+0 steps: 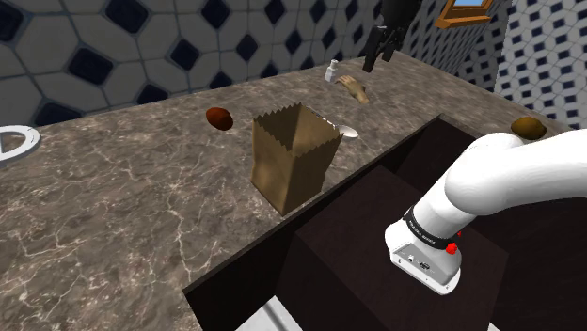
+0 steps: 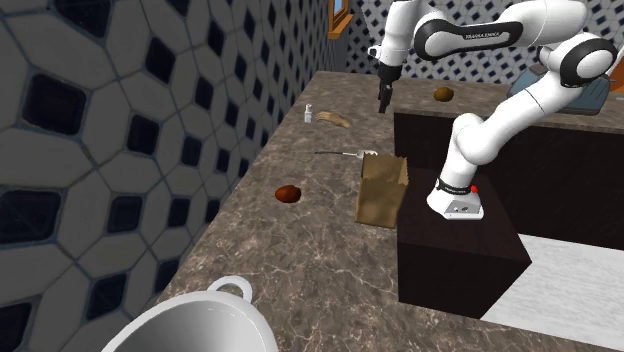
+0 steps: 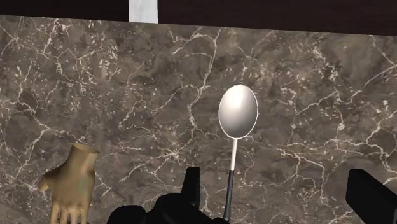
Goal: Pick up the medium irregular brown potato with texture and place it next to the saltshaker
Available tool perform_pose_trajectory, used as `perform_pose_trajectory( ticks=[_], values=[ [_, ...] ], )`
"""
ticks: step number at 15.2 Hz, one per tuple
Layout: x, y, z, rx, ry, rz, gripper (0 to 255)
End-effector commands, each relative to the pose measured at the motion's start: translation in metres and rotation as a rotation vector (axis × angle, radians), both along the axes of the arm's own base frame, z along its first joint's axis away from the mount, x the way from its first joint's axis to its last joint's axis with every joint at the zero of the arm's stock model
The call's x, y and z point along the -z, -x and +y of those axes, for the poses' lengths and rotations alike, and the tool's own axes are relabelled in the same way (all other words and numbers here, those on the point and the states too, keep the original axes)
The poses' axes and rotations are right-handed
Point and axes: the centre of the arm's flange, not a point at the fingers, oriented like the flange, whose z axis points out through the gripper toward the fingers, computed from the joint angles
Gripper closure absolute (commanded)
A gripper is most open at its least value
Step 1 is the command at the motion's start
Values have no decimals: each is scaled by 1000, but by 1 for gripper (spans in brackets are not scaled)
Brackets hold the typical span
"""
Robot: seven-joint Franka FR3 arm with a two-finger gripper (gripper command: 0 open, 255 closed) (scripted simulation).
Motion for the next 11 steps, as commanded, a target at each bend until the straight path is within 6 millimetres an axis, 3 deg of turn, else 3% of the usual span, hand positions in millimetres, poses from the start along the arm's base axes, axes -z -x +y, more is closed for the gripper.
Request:
perform_pose_trajectory(
  ticks=[1,11],
  values=[
    [0,0,0,0,0,0,0],
    [60,-91,66,-110,-14,-16,0]
  ],
)
